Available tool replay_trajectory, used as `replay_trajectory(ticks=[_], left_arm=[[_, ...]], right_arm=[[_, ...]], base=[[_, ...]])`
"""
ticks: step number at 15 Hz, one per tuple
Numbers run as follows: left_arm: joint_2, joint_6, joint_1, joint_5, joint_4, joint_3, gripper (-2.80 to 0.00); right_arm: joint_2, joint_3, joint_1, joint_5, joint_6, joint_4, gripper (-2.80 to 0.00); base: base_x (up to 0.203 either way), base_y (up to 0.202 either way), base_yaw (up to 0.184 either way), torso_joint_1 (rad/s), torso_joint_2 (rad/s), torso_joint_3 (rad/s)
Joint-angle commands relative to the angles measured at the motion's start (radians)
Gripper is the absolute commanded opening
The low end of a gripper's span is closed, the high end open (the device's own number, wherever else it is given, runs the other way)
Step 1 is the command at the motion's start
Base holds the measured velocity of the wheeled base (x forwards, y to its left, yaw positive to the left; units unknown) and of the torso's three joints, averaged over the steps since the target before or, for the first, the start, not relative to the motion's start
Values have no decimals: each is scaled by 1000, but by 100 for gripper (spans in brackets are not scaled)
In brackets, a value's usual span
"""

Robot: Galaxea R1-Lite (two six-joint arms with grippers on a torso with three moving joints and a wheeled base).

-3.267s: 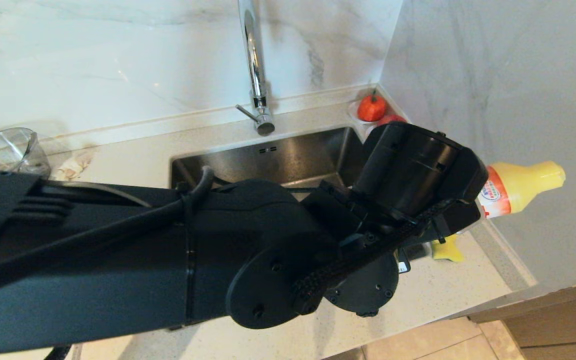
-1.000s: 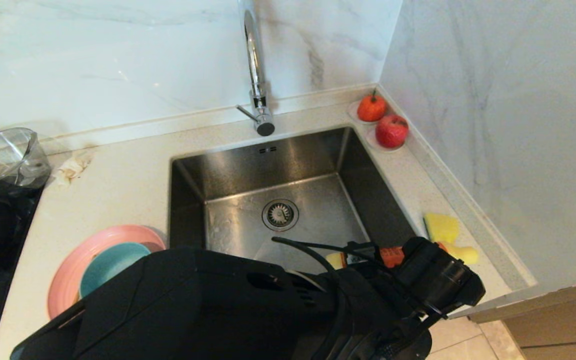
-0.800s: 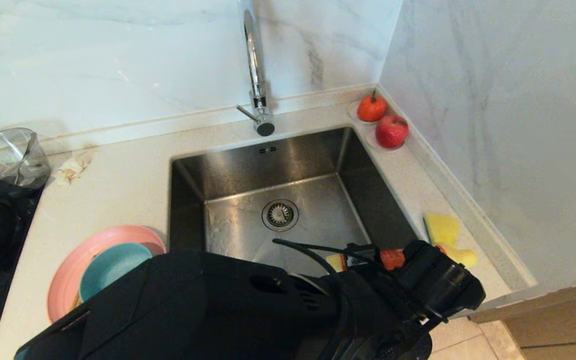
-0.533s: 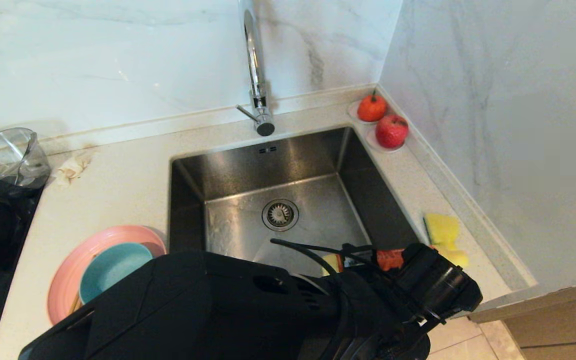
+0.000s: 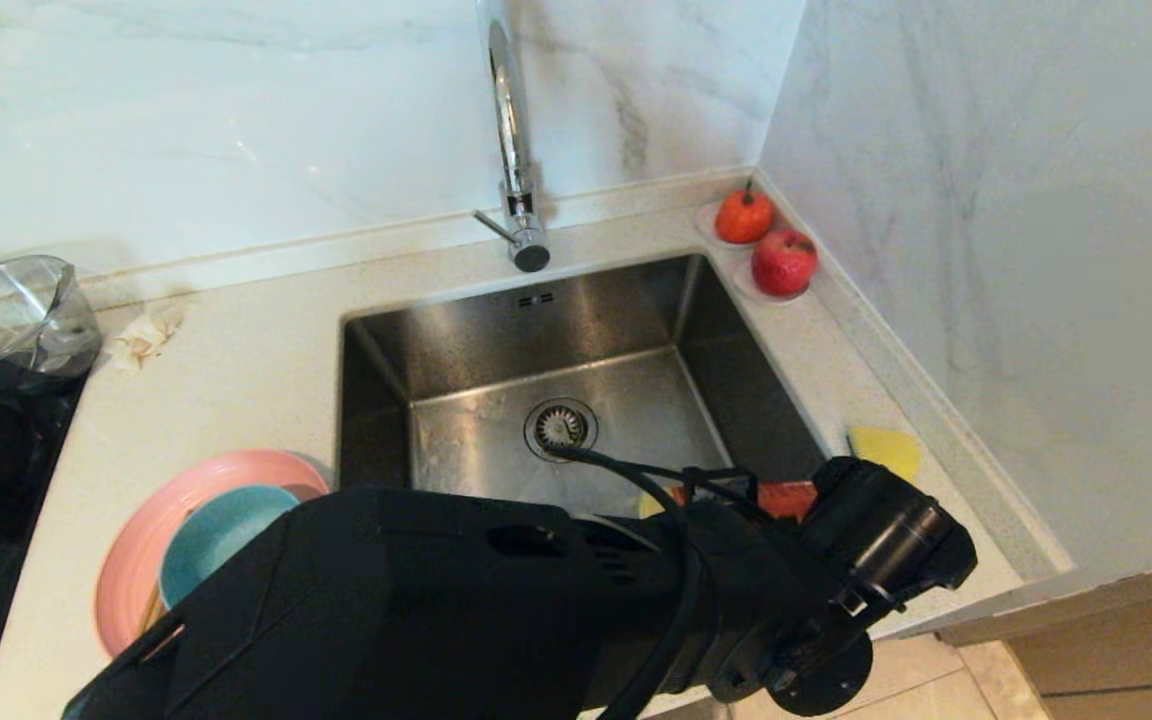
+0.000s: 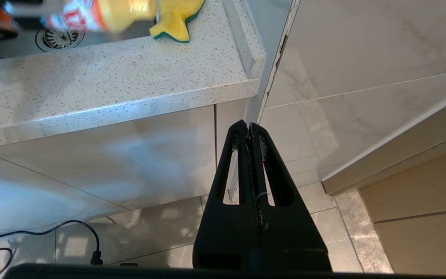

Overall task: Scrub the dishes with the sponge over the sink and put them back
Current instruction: Squeeze it onto the sponge

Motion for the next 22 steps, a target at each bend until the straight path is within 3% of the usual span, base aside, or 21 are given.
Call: replay_trajectory(ticks=[1,3,6,11,16,22], left_arm=[[38,6,4,21,12,-71,-280],[43,13,10,39,12,-71,-280],[61,30,24,127,-4,-80,-280],[74,36,33,145,-62,-81,-280],[107,47,32,139,-192,-86,-280],[131,143,31,139,-314,-87,-280]], right_arm=[[0,0,0,0,0,0,-280],[0,0,0,0,0,0,-280],[0,0,0,0,0,-1,-280],[0,0,0,0,0,0,-280],[0,0,0,0,0,0,-280],[0,0,0,0,0,0,-280]], base=[[0,0,0,0,0,0],[0,0,0,0,0,0],[0,0,0,0,0,0],[0,0,0,0,0,0],[0,0,0,0,0,0],[0,0,0,0,0,0]])
